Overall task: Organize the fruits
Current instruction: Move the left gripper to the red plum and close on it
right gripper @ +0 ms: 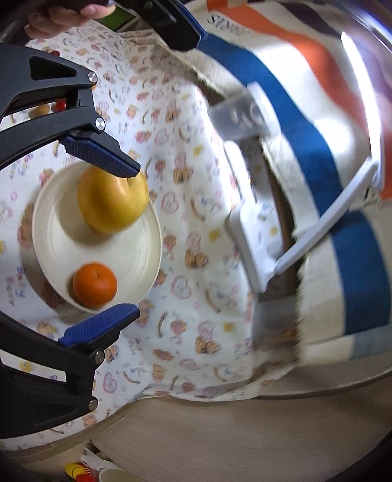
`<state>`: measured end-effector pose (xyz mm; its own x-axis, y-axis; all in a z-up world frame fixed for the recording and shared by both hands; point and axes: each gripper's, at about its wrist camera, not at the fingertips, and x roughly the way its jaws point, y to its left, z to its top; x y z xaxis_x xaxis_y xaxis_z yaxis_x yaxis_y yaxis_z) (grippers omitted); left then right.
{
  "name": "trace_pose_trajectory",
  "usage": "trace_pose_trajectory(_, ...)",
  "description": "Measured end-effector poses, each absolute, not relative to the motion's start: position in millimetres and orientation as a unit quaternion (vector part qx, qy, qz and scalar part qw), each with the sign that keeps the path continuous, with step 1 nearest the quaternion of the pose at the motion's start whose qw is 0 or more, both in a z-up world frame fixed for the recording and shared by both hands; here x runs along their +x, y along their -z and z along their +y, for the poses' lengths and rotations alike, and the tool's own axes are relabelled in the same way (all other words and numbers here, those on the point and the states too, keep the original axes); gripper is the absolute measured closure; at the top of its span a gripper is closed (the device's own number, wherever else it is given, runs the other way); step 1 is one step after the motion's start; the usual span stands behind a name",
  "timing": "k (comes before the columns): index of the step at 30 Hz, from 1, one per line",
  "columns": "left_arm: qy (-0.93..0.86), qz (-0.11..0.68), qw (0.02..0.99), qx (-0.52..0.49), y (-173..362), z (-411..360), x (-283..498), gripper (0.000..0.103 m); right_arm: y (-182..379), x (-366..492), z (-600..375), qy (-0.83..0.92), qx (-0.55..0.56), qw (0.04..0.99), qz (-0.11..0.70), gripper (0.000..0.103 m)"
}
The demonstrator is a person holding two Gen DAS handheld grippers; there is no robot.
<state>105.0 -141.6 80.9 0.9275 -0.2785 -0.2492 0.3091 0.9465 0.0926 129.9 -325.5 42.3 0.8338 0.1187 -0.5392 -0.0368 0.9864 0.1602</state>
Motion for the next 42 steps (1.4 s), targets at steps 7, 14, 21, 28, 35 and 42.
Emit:
trace_pose_trajectory(7, 0.136, 0.105, 0.983, 0.064, -70, -119, 67, 0.000, -54, 103, -301, -0.075, 0.077, 0.962, 0.252, 0.000)
trace_pose_trajectory(14, 0.110, 0.107, 0.985, 0.075, -43, -98, 45, 0.000, -56, 84, -279, -0.082, 0.047, 0.970, 0.226, 0.000)
trace_pose_trajectory(21, 0.091, 0.101, 0.989, 0.064, -24, -74, 24, 0.000, -52, 74, -272, -0.090, 0.067, 0.970, 0.214, 0.000)
trace_pose_trajectory(28, 0.084, 0.106, 0.990, 0.038, -17, -57, 17, 0.000, -37, 70, -252, -0.103, 0.049, 0.969, 0.217, 0.000)
trace_pose_trajectory(35, 0.067, 0.150, 0.986, 0.033, -5, -51, 30, 0.000, -23, 68, -231, -0.123, 0.015, 0.966, 0.225, 0.000)
trace_pose_trajectory(42, 0.032, 0.228, 0.973, 0.028, -2, -36, 30, 0.000, -14, 69, -220, -0.137, 0.000, 0.961, 0.242, 0.000)
